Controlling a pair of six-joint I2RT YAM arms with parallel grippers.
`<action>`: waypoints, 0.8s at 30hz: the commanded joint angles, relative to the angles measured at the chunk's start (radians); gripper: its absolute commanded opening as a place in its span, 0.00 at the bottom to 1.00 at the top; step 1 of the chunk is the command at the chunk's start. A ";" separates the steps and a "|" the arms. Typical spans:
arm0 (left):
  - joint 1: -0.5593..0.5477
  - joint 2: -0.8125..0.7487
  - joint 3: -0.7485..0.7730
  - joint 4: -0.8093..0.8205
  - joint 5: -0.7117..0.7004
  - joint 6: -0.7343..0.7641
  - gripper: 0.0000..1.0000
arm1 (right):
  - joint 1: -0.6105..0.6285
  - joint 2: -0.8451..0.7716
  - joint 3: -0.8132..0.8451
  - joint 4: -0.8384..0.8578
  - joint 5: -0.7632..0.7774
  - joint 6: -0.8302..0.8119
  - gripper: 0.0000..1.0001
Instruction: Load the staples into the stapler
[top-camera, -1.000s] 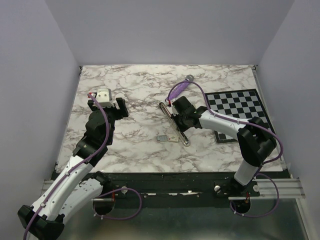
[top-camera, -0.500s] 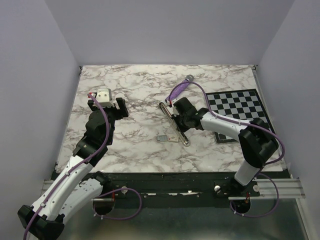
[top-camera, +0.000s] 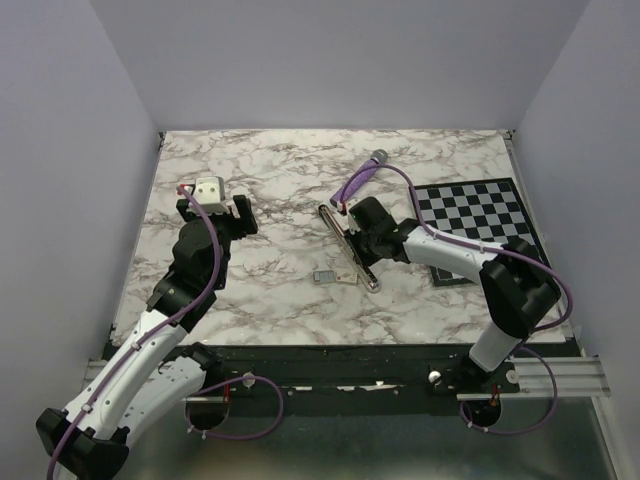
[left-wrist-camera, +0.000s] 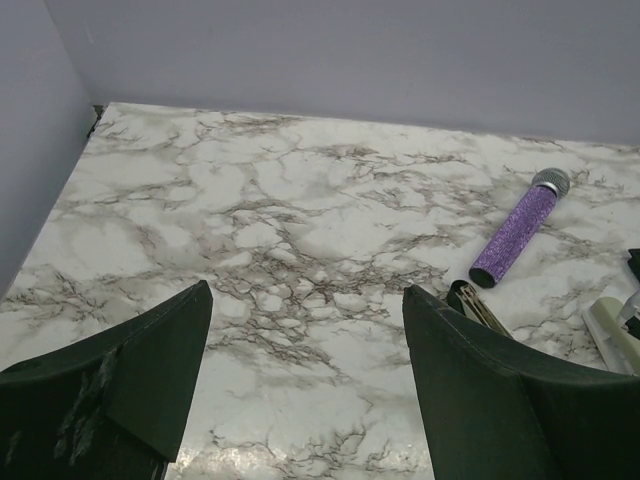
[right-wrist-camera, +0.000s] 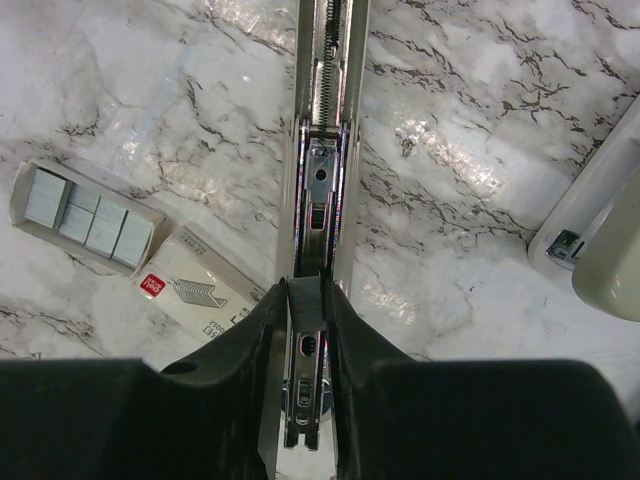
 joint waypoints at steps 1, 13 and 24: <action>0.005 0.005 -0.012 0.020 0.011 0.012 0.85 | -0.013 -0.026 -0.038 -0.035 -0.022 0.020 0.31; 0.005 0.025 -0.014 0.020 0.011 0.012 0.85 | -0.015 -0.092 -0.051 -0.017 -0.039 0.037 0.36; 0.005 0.033 -0.006 0.013 0.023 0.006 0.85 | 0.013 -0.085 0.084 -0.170 0.019 0.164 0.48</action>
